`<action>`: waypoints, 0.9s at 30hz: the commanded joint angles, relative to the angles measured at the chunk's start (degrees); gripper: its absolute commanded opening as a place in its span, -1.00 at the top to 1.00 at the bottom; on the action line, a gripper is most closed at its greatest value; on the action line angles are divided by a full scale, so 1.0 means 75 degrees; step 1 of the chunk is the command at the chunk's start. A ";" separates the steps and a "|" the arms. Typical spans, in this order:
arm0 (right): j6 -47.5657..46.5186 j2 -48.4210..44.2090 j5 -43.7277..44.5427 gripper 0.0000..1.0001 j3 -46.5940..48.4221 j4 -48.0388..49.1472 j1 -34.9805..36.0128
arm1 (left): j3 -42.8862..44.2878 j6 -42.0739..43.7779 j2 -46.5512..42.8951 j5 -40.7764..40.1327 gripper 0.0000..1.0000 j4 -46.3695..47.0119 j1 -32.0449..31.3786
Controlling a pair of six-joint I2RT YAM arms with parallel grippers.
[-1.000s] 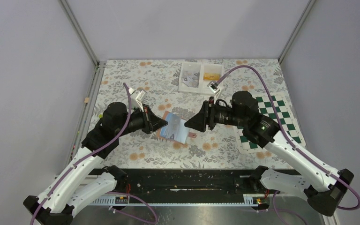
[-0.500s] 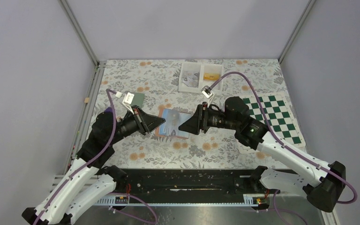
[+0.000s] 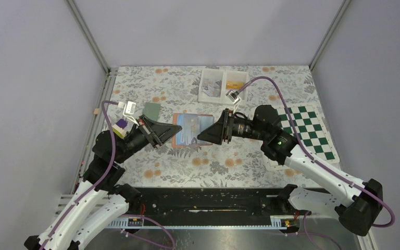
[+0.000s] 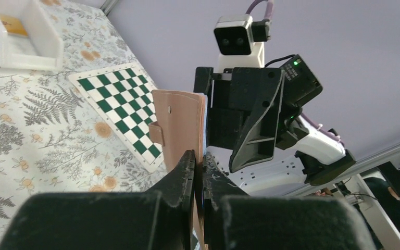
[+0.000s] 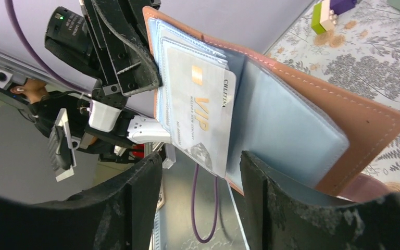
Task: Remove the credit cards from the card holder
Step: Remove the credit card from the card holder.
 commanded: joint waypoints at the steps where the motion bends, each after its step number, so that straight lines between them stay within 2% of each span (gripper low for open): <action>1: 0.0516 0.0212 -0.0496 -0.27 -0.0040 0.0999 -0.0045 | -0.0119 -0.0488 -0.0049 0.0186 1.00 0.1125 0.0044; 6: 0.1089 0.0335 -0.0865 -0.24 -0.0174 0.1997 -0.0057 | -0.0318 -0.0652 0.0000 0.0260 1.00 0.1390 0.0051; 9: 0.1114 0.0254 -0.0819 -0.15 -0.0222 0.2048 -0.0069 | -0.0378 -0.0624 -0.0007 0.0242 1.00 0.1387 0.0046; 13: 0.1295 0.0136 -0.0767 0.13 -0.0421 0.2314 -0.0212 | -0.0402 -0.0490 -0.0014 0.0127 1.00 0.1253 0.0046; 16: 0.1518 0.0117 -0.0734 0.44 -0.0613 0.2680 -0.0302 | -0.0438 -0.0516 0.0027 0.0146 1.00 0.1296 0.0045; 22: 0.2439 0.0464 -0.0820 0.55 -0.0942 0.3998 -0.0389 | -0.0406 -0.0512 0.0111 0.0268 1.00 0.1355 0.0043; 24: 0.2606 0.0557 -0.0818 0.73 -0.0989 0.4304 -0.0400 | -0.0416 -0.0502 0.0106 0.0261 1.00 0.1345 0.0050; 25: 0.2664 0.0584 -0.0812 0.92 -0.1018 0.4472 -0.0395 | -0.0428 -0.0510 0.0106 0.0259 1.00 0.1339 0.0045; 26: 0.2727 0.0601 -0.0813 1.00 -0.1053 0.4581 -0.0403 | -0.0435 -0.0499 0.0091 0.0255 1.00 0.1344 0.0046; 27: 0.2794 0.0600 -0.0803 1.00 -0.1107 0.4678 -0.0438 | -0.0428 -0.0504 0.0067 0.0229 1.00 0.1319 0.0045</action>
